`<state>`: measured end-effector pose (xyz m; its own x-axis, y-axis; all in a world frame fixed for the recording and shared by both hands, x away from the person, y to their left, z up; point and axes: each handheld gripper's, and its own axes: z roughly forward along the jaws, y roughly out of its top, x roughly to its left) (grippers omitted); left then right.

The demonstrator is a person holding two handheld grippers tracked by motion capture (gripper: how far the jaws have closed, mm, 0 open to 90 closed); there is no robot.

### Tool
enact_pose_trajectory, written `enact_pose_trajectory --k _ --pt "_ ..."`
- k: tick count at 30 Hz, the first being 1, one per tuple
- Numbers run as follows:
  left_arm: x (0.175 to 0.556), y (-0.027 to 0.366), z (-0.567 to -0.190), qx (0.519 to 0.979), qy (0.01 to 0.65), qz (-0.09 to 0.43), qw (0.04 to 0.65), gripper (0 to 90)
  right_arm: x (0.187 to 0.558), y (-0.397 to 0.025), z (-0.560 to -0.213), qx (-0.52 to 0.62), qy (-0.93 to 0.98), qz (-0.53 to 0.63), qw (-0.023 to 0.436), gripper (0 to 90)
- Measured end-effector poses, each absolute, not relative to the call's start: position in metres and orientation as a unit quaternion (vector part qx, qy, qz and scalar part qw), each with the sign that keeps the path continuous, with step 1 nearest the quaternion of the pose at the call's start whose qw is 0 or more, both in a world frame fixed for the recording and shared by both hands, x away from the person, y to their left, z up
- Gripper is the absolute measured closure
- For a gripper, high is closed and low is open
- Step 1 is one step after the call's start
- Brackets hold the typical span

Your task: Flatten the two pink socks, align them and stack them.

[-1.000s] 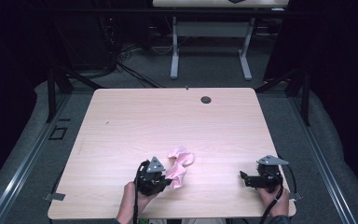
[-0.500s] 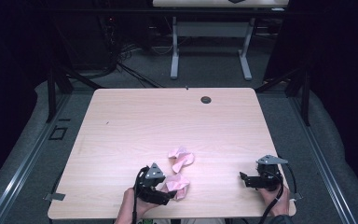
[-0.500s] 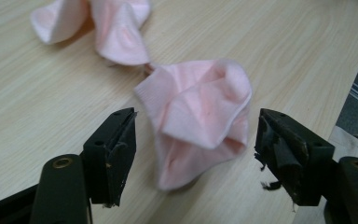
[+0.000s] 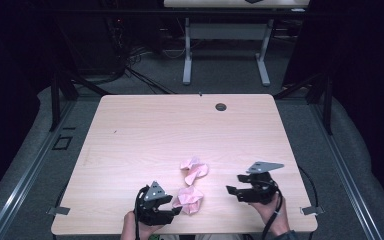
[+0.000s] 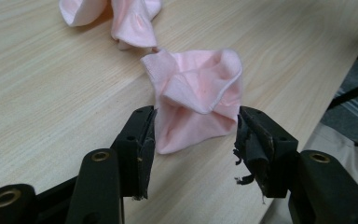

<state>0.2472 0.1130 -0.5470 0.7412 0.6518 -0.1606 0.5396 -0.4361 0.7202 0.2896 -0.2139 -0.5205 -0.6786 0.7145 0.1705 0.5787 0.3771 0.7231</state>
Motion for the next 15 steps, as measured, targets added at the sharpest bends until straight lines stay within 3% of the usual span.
enact_pose_trajectory --k 8,15 --pt "0.26 0.106 -0.551 0.838 0.376 0.058 0.391 54.8 0.313 -0.141 -0.529 0.318 0.875 0.364 0.033 56.3" --pt "0.267 0.1 -0.554 0.844 0.374 0.045 0.383 64.1 0.325 -0.112 -0.553 0.301 0.902 0.308 0.017 63.2"
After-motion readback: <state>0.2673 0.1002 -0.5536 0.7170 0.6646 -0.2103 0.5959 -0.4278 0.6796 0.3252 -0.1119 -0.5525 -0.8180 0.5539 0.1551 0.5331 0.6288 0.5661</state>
